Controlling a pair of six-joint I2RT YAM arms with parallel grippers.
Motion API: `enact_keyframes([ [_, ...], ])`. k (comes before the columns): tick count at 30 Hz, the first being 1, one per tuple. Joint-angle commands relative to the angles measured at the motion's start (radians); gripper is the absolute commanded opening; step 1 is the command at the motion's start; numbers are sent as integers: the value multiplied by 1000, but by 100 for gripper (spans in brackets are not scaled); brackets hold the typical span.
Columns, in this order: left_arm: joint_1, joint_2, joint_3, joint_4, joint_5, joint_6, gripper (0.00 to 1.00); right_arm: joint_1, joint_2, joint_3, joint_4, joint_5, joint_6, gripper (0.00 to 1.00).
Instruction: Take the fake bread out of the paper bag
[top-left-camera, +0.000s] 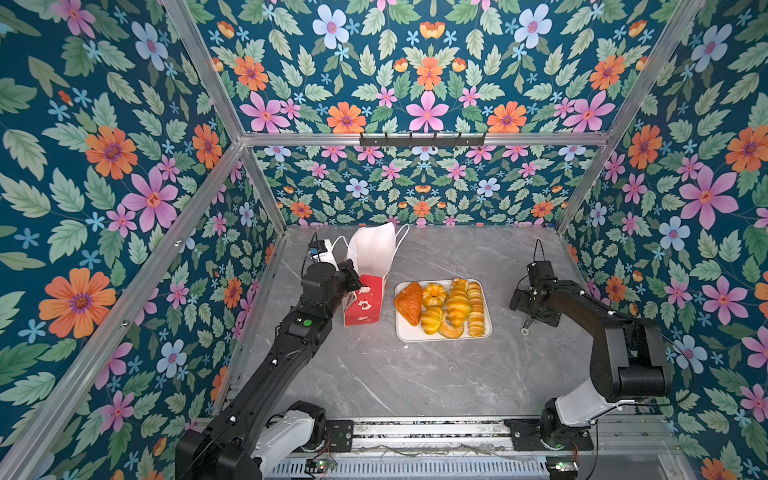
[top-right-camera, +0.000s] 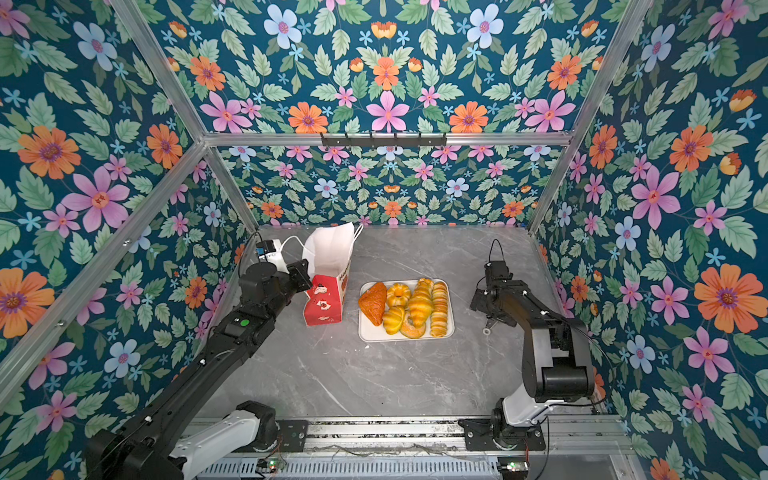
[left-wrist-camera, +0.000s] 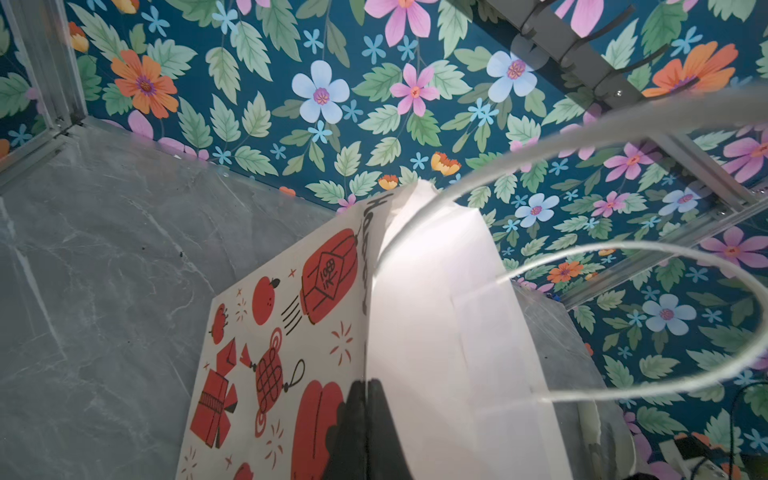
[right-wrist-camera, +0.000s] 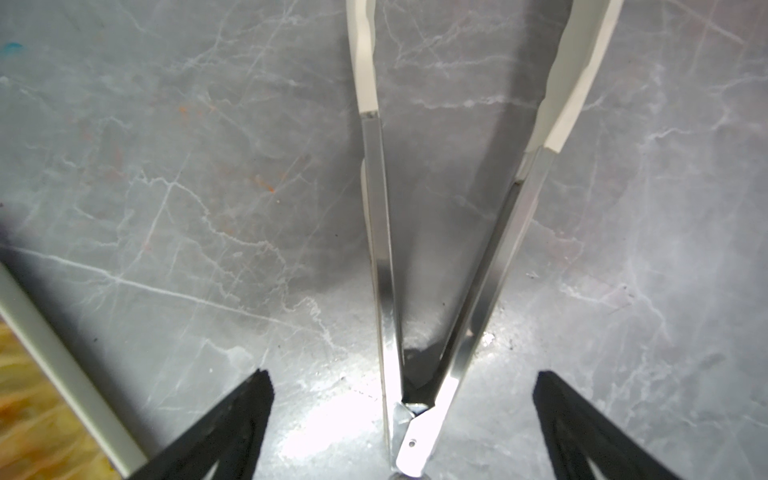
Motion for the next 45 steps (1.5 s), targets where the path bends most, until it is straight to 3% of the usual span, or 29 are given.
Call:
enact_keyframes([
  [1, 17, 2, 8, 21, 22, 22, 0, 0, 3, 1, 9, -3, 8, 99],
  [10, 93, 31, 22, 27, 94, 34, 2, 0, 8, 3, 16, -20, 10, 99],
  [15, 147, 75, 36, 40, 154, 33, 17, 0, 7, 1, 18, -25, 10, 99],
  [19, 167, 88, 38, 59, 172, 25, 44, 0, 1, -4, 22, -27, 10, 99],
  [22, 179, 81, 41, 68, 171, 22, 57, 0, -1, -5, 23, -31, 10, 99],
  [32, 193, -13, 52, 70, 174, 7, 82, 0, -1, -5, 22, -28, 13, 99],
  [37, 195, -119, 63, -1, 168, 4, 87, 0, -6, -9, 25, -30, 23, 99],
  [41, 195, -247, 60, -67, 98, 34, 88, 0, -33, -28, 45, -34, 36, 99],
  [45, 195, -378, -9, -115, -119, 142, 91, 0, -77, -48, 66, -27, 54, 99],
])
